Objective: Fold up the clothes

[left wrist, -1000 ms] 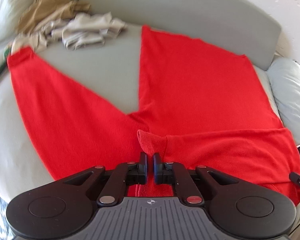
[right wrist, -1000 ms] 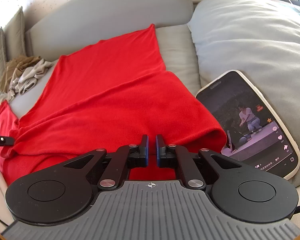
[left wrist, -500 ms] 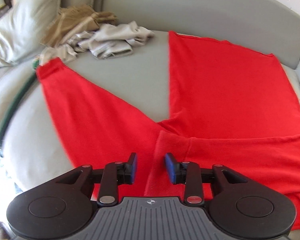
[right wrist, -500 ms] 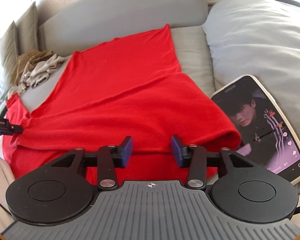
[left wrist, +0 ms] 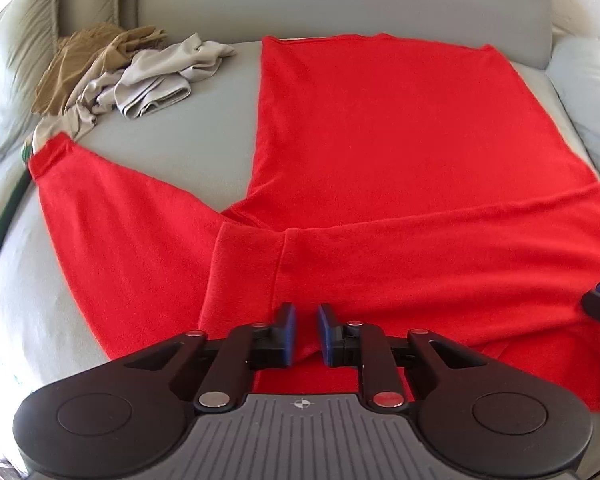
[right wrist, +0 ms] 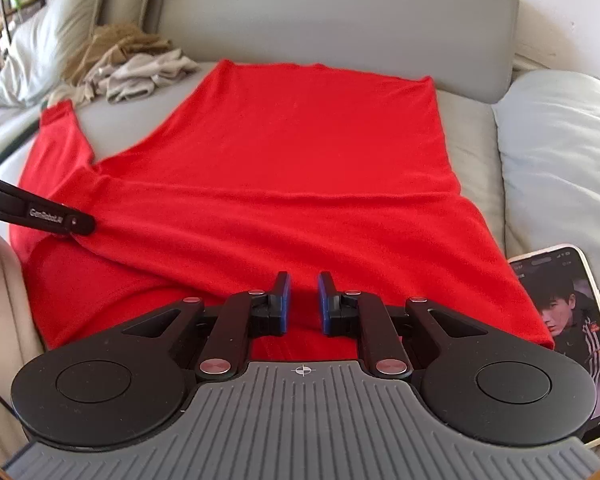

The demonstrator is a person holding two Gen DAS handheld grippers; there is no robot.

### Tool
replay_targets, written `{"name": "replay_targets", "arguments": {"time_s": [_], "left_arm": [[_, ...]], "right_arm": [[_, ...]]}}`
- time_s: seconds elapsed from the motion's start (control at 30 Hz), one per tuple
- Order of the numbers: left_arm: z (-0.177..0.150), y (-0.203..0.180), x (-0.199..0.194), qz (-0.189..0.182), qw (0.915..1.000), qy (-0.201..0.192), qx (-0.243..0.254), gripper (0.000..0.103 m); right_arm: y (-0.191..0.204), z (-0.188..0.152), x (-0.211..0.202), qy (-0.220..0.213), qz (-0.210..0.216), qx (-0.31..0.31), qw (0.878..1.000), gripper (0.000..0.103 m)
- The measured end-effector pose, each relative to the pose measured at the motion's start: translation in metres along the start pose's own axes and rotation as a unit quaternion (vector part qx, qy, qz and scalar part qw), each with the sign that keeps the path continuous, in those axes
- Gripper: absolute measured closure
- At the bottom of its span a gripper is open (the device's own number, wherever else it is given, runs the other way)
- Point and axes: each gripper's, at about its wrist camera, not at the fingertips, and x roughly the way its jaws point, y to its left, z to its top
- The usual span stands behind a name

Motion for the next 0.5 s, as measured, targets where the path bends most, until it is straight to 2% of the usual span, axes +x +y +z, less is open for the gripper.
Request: {"name": "replay_targets", "arguments": {"time_s": [0.17, 0.37, 0.47, 0.5], "left_arm": [[-0.001, 0.013, -0.007, 0.001, 1.0, 0.005, -0.004, 0.088], [-0.005, 0.011, -0.031, 0.007, 0.9999, 0.0, -0.009, 0.084], [-0.004, 0.01, -0.046, -0.027, 0.999, -0.023, -0.026, 0.083], [-0.002, 0.009, -0.048, -0.051, 0.9976, -0.029, -0.038, 0.083]], "right_arm": [[-0.021, -0.02, -0.015, 0.013, -0.036, 0.006, 0.999, 0.086], [-0.07, -0.051, -0.053, 0.039, -0.051, 0.093, 0.994, 0.086], [-0.082, -0.047, -0.068, 0.019, -0.032, 0.137, 0.99, 0.081], [-0.086, -0.044, -0.071, 0.011, -0.026, 0.149, 0.988, 0.081]]}}
